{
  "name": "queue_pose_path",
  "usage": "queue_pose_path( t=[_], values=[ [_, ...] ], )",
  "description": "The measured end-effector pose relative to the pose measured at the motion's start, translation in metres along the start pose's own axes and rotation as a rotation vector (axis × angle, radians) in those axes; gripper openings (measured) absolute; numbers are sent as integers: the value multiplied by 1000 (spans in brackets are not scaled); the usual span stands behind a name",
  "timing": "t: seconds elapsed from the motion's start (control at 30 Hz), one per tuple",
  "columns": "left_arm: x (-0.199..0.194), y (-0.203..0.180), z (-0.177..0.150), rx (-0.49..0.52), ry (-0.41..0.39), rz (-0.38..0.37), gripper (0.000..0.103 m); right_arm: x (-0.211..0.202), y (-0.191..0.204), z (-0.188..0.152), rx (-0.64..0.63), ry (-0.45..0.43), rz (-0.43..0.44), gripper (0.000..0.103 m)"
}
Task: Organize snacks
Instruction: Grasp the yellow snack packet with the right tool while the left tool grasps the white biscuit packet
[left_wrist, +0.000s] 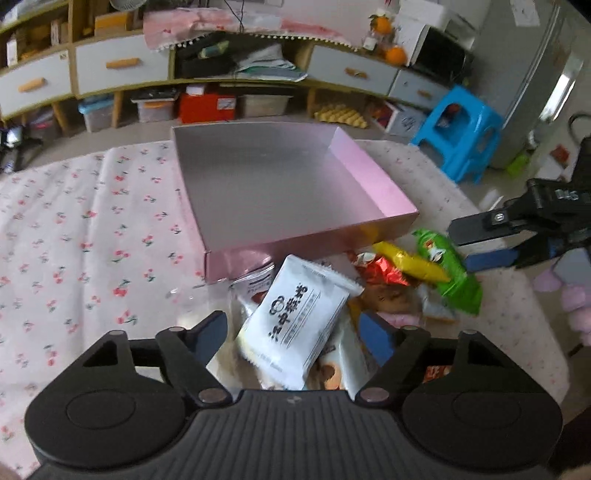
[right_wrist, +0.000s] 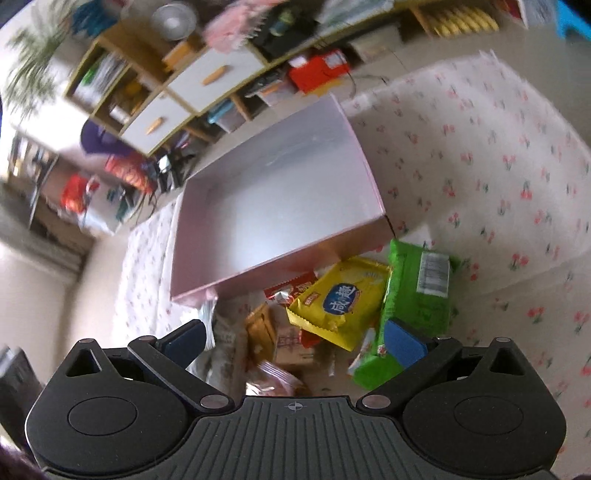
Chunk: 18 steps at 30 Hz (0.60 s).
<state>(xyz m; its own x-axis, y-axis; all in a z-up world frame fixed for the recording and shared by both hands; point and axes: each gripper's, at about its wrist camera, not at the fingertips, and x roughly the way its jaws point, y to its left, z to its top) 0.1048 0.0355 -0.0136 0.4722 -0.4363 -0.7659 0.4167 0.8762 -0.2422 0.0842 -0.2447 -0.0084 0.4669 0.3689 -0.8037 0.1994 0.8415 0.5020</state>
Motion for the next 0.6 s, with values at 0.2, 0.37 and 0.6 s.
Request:
queue_pose_path(
  t=[0.2,0.37,0.6],
  values=[
    [17,4,9,6,17,-53,61,4,3,4,47,-49,-33,94],
    [26,4,13,9,44,-95,59,8,6,9,79,-36,23,89],
    [32,1,12,49,57,-60,59,27,-3,7,137,-2,-89,79]
  ],
)
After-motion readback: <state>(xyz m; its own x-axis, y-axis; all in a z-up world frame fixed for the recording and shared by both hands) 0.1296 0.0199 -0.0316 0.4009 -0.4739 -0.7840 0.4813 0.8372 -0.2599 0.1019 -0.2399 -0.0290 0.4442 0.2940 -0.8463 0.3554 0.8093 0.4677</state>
